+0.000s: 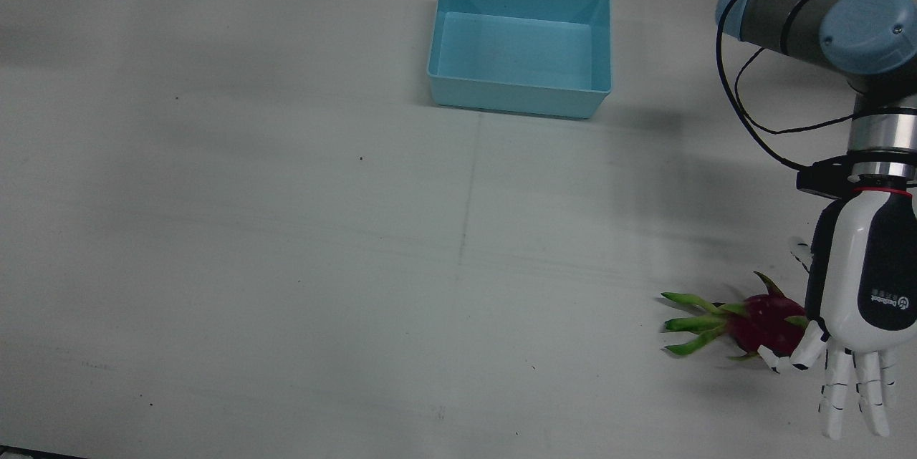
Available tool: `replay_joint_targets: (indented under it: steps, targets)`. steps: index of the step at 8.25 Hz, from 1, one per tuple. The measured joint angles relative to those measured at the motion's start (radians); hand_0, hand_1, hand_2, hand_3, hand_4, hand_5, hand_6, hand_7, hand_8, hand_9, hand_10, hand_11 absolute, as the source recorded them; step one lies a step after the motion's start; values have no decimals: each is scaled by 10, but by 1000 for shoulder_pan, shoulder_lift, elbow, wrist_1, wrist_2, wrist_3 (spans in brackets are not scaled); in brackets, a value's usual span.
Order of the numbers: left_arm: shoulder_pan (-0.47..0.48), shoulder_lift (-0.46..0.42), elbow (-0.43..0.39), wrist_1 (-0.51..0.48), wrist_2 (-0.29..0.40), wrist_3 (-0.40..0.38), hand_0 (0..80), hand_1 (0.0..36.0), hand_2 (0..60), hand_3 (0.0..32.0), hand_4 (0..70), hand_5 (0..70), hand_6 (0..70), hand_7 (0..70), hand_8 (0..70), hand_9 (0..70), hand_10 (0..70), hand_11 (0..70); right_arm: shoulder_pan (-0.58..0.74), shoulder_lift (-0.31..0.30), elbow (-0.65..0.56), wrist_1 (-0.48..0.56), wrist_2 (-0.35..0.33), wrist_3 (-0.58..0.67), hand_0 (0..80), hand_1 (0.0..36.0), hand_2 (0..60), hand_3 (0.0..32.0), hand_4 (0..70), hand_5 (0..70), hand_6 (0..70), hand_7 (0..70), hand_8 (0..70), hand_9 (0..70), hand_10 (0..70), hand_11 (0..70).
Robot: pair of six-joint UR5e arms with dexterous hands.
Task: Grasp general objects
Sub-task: 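Move the left hand down over the pink dragon fruit, then close the left hand's fingers around the dragon fruit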
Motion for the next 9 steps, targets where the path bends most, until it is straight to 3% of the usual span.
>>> replay_joint_targets:
  steps: [5, 9]
  targets:
    - [26, 8, 123, -88, 0, 2, 800, 335, 0, 320, 0, 580, 0, 38, 68, 0, 0, 0, 0, 0, 0, 0, 0, 0, 0, 0, 0, 0, 0, 0, 0, 0, 0, 0, 0, 0]
    - [28, 14, 145, -111, -1, 2, 800, 344, 0, 320, 0, 625, 0, 50, 71, 0, 0, 0, 0, 0, 1, 0, 0, 0, 0, 0, 0, 0, 0, 0, 0, 0, 0, 0, 0, 0]
